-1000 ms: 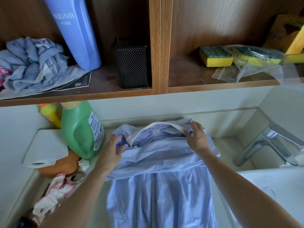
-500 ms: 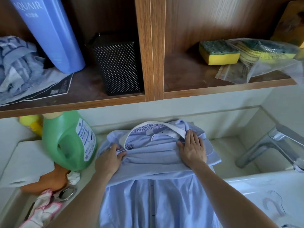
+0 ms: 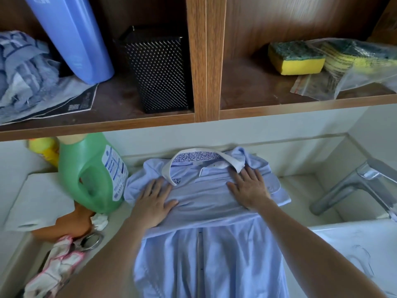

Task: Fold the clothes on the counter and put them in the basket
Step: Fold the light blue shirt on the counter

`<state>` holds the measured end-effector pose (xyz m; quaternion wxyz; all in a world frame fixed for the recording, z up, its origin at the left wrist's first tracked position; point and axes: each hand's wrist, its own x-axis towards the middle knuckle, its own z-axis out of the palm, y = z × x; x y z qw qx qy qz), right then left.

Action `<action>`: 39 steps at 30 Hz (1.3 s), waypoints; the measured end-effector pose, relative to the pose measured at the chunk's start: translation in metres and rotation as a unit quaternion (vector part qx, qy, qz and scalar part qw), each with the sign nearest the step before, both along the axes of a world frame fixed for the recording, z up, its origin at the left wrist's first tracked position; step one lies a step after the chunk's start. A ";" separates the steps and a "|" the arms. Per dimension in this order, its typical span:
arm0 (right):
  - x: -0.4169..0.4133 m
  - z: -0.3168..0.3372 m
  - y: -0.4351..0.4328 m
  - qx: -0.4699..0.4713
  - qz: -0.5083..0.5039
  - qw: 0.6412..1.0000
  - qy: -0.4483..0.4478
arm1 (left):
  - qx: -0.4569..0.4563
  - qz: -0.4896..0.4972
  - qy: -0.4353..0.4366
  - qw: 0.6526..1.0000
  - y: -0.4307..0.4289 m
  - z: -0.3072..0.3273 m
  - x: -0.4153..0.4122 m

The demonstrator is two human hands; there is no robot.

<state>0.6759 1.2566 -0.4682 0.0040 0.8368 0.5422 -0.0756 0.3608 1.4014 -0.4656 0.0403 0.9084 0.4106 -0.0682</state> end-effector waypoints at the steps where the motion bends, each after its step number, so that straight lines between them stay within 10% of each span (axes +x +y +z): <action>1: 0.000 0.007 0.006 -0.032 -0.005 0.999 0.008 | -0.031 0.020 0.024 0.999 0.000 0.007 0.003; 4: -0.023 0.035 0.012 -0.065 -0.018 0.997 -0.023 | 0.019 0.028 -0.066 0.997 -0.025 0.027 0.008; 9: -0.115 0.037 -0.068 0.250 0.104 0.962 0.008 | 0.086 -0.047 -0.289 0.952 -0.130 0.022 -0.026; 20: -0.100 -0.006 -0.134 0.065 0.242 0.967 0.054 | 0.124 -0.021 -0.131 0.983 -0.211 -0.010 -0.111; 26: -0.160 0.011 -0.203 0.231 0.152 0.956 0.094 | -0.018 0.108 -0.264 0.958 -0.285 0.008 -0.096; 32: -0.176 -0.008 -0.305 0.090 0.083 0.992 0.028 | 0.166 0.046 -0.121 0.978 -0.313 -0.025 -0.148; 39: -0.228 0.027 -0.331 0.172 0.151 0.971 0.065 | -0.045 0.030 -0.204 0.977 -0.333 0.007 -0.161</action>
